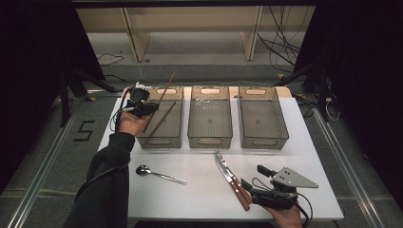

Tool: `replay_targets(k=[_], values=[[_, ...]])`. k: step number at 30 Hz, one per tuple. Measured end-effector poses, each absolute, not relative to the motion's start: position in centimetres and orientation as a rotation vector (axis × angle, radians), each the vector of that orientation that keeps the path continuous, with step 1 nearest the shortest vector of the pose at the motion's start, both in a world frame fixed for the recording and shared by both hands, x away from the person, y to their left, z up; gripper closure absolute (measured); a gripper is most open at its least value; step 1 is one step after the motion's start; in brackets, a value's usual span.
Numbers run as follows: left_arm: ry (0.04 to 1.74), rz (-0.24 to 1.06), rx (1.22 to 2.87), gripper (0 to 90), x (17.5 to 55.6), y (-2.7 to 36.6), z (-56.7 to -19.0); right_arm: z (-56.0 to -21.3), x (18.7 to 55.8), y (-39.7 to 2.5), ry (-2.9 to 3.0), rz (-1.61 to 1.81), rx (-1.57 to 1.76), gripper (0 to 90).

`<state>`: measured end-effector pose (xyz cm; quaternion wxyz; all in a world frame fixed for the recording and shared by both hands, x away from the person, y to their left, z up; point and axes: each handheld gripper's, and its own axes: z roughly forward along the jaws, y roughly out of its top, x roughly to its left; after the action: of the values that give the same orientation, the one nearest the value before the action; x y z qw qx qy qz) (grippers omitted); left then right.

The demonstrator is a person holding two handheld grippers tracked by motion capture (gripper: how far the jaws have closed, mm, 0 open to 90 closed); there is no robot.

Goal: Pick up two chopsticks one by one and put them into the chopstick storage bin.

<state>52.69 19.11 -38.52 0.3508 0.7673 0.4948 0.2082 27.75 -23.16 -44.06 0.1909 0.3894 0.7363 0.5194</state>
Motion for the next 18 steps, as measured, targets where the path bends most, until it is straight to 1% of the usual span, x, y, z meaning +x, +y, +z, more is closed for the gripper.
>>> replay_targets(k=[3,11,18], values=[[1.274,0.552,2.000,84.4,52.9,19.1,-38.9,-44.1,27.8,-23.2,2.068,1.461,1.097,23.9],[1.322,0.524,2.023,84.3,53.5,19.2,-40.5,-44.1,27.8,-23.2,2.067,1.463,1.097,23.9],[1.346,0.495,2.042,82.8,53.5,19.1,-40.8,-44.1,27.8,-23.2,2.069,1.463,1.098,23.9]])
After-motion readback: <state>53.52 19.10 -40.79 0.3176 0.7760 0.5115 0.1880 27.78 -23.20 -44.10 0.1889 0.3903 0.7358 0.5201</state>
